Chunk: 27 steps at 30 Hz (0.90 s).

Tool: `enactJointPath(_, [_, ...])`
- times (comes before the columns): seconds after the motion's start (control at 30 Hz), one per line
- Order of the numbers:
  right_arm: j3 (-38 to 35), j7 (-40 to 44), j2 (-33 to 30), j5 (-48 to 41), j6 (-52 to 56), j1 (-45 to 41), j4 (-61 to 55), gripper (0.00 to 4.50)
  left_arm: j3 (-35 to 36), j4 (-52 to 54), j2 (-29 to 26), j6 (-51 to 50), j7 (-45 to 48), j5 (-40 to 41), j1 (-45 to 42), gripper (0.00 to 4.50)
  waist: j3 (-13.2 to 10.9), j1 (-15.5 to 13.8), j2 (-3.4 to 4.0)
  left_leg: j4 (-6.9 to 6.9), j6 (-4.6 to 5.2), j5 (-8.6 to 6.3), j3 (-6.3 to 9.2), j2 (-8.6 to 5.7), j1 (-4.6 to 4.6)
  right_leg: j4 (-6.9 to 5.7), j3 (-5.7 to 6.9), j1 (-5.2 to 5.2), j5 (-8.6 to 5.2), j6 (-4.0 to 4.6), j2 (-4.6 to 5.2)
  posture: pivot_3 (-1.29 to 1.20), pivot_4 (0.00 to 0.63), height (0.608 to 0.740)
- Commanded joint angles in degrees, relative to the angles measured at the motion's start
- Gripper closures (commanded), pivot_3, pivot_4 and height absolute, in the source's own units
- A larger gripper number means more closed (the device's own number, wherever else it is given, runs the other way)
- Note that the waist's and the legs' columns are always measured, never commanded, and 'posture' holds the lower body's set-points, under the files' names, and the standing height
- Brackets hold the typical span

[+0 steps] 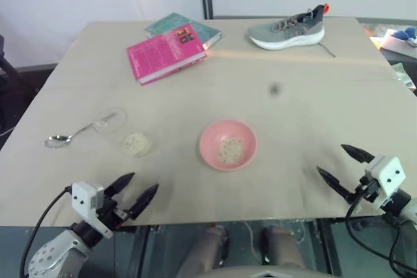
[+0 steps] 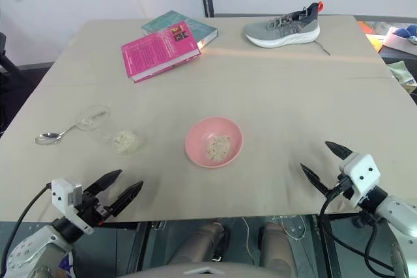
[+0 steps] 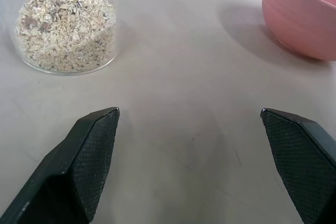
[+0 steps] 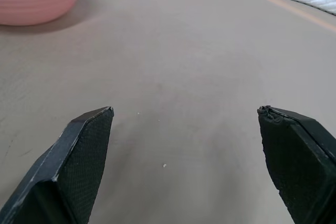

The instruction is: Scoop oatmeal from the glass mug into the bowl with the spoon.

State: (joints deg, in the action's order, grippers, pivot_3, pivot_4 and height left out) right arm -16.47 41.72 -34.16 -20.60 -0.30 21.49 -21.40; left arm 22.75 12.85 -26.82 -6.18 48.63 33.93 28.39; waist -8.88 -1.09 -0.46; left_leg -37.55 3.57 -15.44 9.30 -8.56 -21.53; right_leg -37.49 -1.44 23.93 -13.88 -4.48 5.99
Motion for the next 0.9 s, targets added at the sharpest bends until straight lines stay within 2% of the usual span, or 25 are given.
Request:
enactJointPath(0.03, [-1.3, 0.5, -0.3, -1.6, 0.0, -1.6, -0.4, 0.06, 1.8, -2.5, 0.4, 3.1, 1.8, 0.1, 0.0, 0.00, 0.0, 0.0, 0.00, 0.00, 0.00, 0.00, 0.00, 0.00, 0.00, 0.00, 0.00, 0.00, 0.00, 0.00, 0.00, 0.00, 0.150, 0.740])
enactJointPath(0.23, [0.1, 2.0, 0.2, -2.7, -0.6, -6.2, -0.1, 0.06, 4.7, -7.5, 1.8, 4.8, 2.9, 2.3, -0.5, 0.00, 0.0, 0.2, 0.06, 0.03, 0.00, -0.04, -0.04, 0.04, 0.20, -0.01, -0.02, -0.15, 0.00, 0.00, -0.01, 0.00, 0.150, 0.740])
enactJointPath(0.33, [2.6, 7.8, 0.0, -9.5, 0.2, -9.6, -3.0, 0.06, 7.8, -10.2, 1.0, 2.7, 4.4, 6.6, -0.8, 0.00, 0.0, 0.3, 0.07, 0.08, 0.03, -0.03, -0.05, 0.06, 0.25, -0.01, -0.03, -0.16, -0.01, 0.00, -0.02, 0.00, 0.150, 0.740])
enactJointPath(0.43, [5.5, 12.0, -1.3, -12.6, 1.3, -12.0, -5.8, 0.06, 11.0, -12.8, -0.8, 1.1, 4.8, 9.2, -2.6, 0.00, 0.0, 0.3, 0.05, 0.15, 0.06, -0.04, -0.16, 0.20, 0.36, -0.02, -0.02, -0.18, -0.01, 0.00, -0.05, 0.00, 0.150, 0.740])
enactJointPath(0.67, [9.2, 12.4, -2.5, -17.1, 6.7, -19.8, -11.6, 0.06, 16.1, -23.6, -12.7, -1.3, 4.6, 7.3, -12.8, 0.00, 0.0, -0.2, -0.15, 0.13, 0.05, -0.04, -0.06, 0.18, 0.34, 0.07, 0.16, -0.19, 0.01, 0.02, -0.05, 0.00, 0.150, 0.740])
enactJointPath(0.77, [9.8, 10.6, -1.9, -19.2, 9.1, -22.4, -13.2, 0.06, 14.9, -29.5, -20.0, -2.3, 5.1, 3.7, -19.2, 0.00, 0.0, -0.2, -0.29, 0.15, 0.02, -0.04, -0.03, 0.17, 0.35, 0.10, 0.18, -0.19, 0.02, 0.03, -0.05, 0.00, 0.150, 0.740])
enactJointPath(0.9, [10.0, 8.7, -1.7, -20.2, 11.3, -24.3, -14.5, 0.06, 11.4, -35.9, -26.9, -3.5, 8.0, -0.8, -25.1, 0.00, 0.0, 0.2, -0.30, 0.16, -0.17, -0.05, -0.02, 0.17, 0.32, 0.17, 0.18, -0.17, 0.03, 0.05, -0.08, 0.00, 0.150, 0.740])
